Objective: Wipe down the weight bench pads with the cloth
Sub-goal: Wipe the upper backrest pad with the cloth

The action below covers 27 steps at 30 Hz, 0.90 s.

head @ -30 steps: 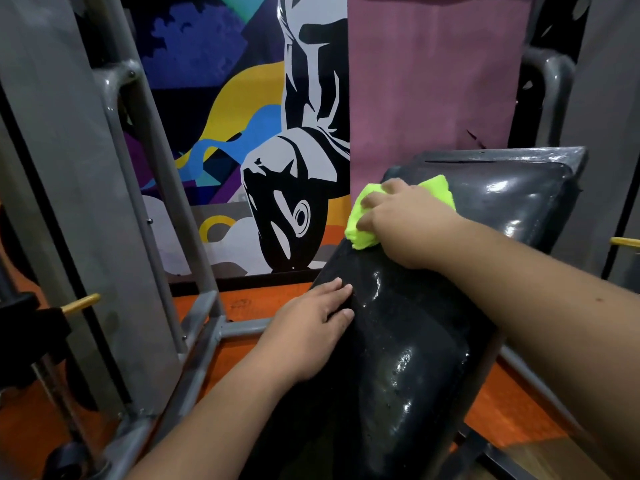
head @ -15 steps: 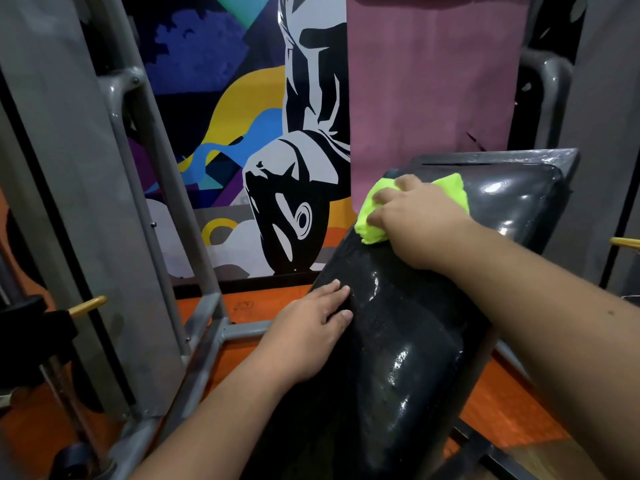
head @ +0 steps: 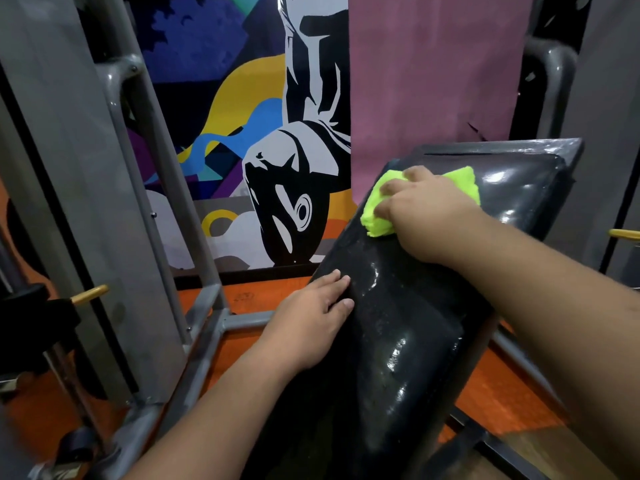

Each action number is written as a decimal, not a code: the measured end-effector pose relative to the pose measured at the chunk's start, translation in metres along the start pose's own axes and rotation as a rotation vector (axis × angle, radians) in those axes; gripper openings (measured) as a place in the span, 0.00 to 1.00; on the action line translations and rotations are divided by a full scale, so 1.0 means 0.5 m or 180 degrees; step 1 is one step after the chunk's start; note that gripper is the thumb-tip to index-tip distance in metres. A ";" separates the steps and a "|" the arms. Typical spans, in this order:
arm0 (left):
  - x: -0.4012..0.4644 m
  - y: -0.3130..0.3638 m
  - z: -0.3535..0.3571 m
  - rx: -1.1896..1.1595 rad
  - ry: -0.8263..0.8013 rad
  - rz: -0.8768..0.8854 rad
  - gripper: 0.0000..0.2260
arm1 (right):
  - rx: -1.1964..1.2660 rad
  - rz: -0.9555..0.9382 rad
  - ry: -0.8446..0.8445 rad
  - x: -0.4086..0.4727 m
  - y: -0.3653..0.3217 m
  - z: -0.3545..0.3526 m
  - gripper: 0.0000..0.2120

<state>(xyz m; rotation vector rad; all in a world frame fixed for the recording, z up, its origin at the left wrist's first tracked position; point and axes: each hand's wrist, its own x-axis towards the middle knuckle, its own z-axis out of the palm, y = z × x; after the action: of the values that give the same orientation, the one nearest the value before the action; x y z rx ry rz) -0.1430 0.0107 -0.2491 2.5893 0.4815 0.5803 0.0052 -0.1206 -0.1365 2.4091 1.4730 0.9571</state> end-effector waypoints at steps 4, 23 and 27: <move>0.000 0.001 -0.001 -0.0046 0.0008 0.0025 0.21 | 0.0058 -0.0105 0.0106 -0.028 0.019 0.020 0.20; -0.007 -0.003 0.001 -0.0023 -0.0020 -0.0040 0.21 | 0.0161 0.0156 0.0275 -0.049 0.012 0.012 0.21; -0.008 -0.009 -0.001 -0.0014 -0.0056 -0.0041 0.21 | 0.0174 -0.0197 0.0194 -0.059 0.013 0.023 0.22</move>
<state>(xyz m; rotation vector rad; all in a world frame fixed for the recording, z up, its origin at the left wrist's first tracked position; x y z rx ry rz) -0.1477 0.0129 -0.2519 2.5832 0.4901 0.5534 0.0075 -0.1464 -0.1553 2.3762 1.6048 0.9976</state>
